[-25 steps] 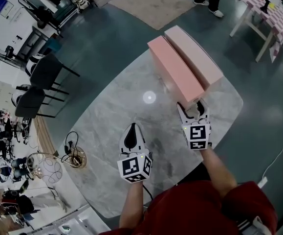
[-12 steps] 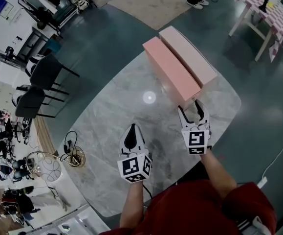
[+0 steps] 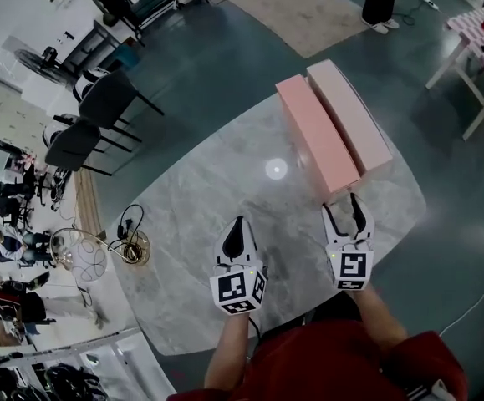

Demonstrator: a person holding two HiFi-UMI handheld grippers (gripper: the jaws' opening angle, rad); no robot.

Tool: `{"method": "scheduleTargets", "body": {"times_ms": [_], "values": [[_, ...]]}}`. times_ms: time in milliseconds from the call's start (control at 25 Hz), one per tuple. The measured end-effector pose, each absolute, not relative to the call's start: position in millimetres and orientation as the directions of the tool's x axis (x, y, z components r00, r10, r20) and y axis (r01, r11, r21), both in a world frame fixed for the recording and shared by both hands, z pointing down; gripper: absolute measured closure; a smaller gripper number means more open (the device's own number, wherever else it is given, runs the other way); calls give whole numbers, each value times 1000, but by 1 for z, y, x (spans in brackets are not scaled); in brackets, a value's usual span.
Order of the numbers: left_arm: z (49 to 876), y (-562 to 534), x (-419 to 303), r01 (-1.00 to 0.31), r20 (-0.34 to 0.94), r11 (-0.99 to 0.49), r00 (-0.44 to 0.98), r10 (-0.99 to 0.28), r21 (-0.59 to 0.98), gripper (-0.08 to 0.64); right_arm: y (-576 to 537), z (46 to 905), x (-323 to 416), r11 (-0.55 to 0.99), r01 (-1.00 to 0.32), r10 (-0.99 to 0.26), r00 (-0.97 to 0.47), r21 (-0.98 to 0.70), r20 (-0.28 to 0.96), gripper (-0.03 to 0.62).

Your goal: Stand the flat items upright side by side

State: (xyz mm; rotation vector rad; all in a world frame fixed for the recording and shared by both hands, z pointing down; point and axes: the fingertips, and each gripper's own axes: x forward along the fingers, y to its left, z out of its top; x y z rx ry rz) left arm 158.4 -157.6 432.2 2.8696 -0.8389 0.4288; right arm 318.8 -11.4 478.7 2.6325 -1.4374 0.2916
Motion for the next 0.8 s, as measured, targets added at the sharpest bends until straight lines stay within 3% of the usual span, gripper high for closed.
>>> {"method": "scheduleTargets", "body": {"times_ms": [280, 800], "values": [[421, -159, 131, -647, 270, -762, 736, -620, 12, 555, -4, 467, 303, -428, -904, -882, 419, 2, 216, 323], [388, -113, 7, -768, 124, -640, 634, -763, -12, 555, 7, 428, 229, -299, -953, -944, 302, 43, 135, 365]]}}
